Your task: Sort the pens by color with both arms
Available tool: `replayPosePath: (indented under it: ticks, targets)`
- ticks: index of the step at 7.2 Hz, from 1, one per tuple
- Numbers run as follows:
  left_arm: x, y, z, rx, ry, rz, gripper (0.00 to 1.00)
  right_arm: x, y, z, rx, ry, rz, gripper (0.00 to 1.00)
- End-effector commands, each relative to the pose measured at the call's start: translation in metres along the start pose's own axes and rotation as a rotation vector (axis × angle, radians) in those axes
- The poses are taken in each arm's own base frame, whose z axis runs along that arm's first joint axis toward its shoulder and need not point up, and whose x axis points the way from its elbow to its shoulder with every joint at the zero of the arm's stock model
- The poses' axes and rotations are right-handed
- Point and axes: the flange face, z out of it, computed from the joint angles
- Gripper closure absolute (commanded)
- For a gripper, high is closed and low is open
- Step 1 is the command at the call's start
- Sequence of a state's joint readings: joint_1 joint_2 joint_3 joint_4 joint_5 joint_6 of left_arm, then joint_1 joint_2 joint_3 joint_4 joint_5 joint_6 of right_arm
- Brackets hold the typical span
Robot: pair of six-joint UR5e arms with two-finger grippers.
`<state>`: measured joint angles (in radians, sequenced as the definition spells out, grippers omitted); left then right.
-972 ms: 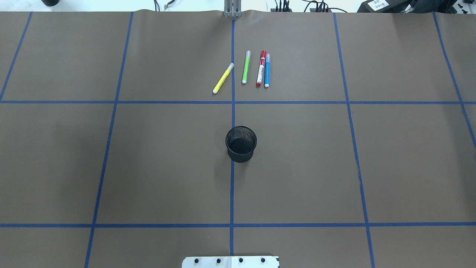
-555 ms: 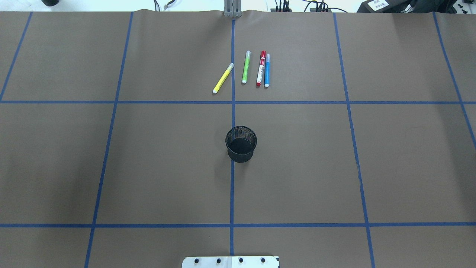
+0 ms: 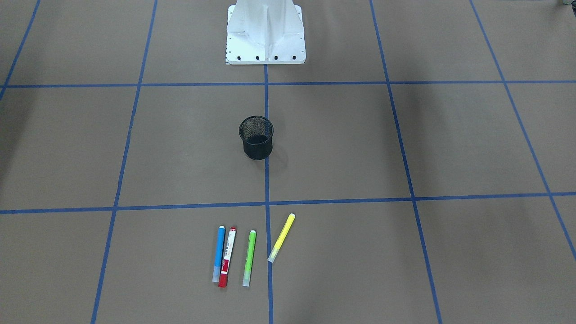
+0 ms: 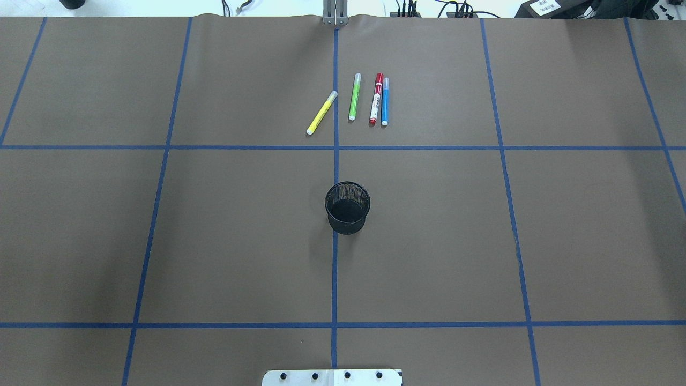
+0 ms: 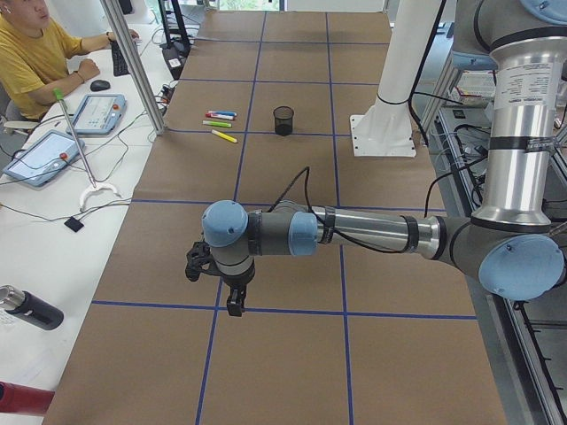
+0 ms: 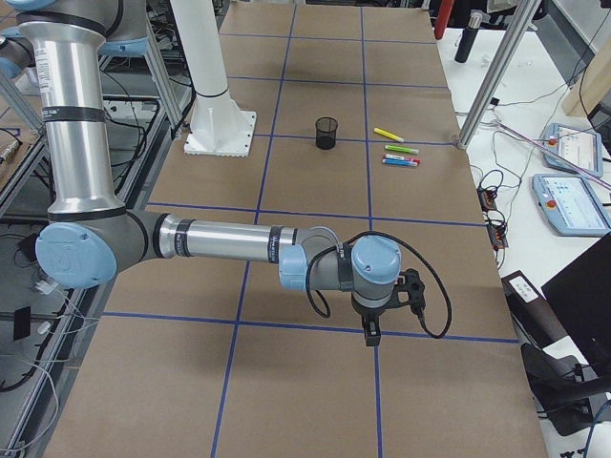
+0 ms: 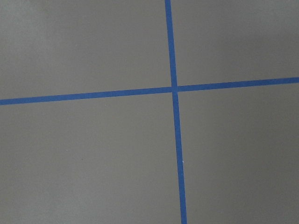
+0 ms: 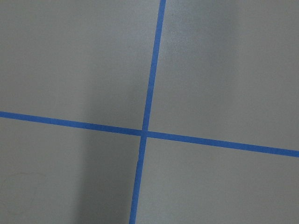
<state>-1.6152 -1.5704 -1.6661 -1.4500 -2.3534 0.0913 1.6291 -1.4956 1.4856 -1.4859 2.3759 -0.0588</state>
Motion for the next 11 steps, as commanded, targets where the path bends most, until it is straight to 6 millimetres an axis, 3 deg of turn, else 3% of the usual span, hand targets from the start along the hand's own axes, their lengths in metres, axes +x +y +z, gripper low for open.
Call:
replayPosePath:
  ticks: [1, 2, 3, 7, 11]
  targets:
    - [0.003, 0.001, -0.002, 0.002, 0.003, -0.003, 0.00, -0.018, -0.016, 0.007, -0.045, 0.040, 0.045, 0.01]
    - [0.002, 0.001, -0.002, 0.008, -0.001, 0.009, 0.00, -0.032, -0.027, -0.002, -0.075, 0.044, 0.064, 0.01]
    - [0.002, 0.002, -0.002, 0.008, -0.003, 0.017, 0.01, -0.035, -0.023, -0.007, -0.072, 0.067, 0.050, 0.01]
    - [0.006, 0.003, 0.000, 0.013, 0.034, 0.022, 0.00, -0.030, -0.014, -0.001, -0.080, 0.062, 0.052, 0.00]
    - [0.022, 0.003, -0.016, 0.045, 0.031, 0.054, 0.00, -0.033, -0.015, -0.004, -0.075, 0.062, 0.046, 0.00]
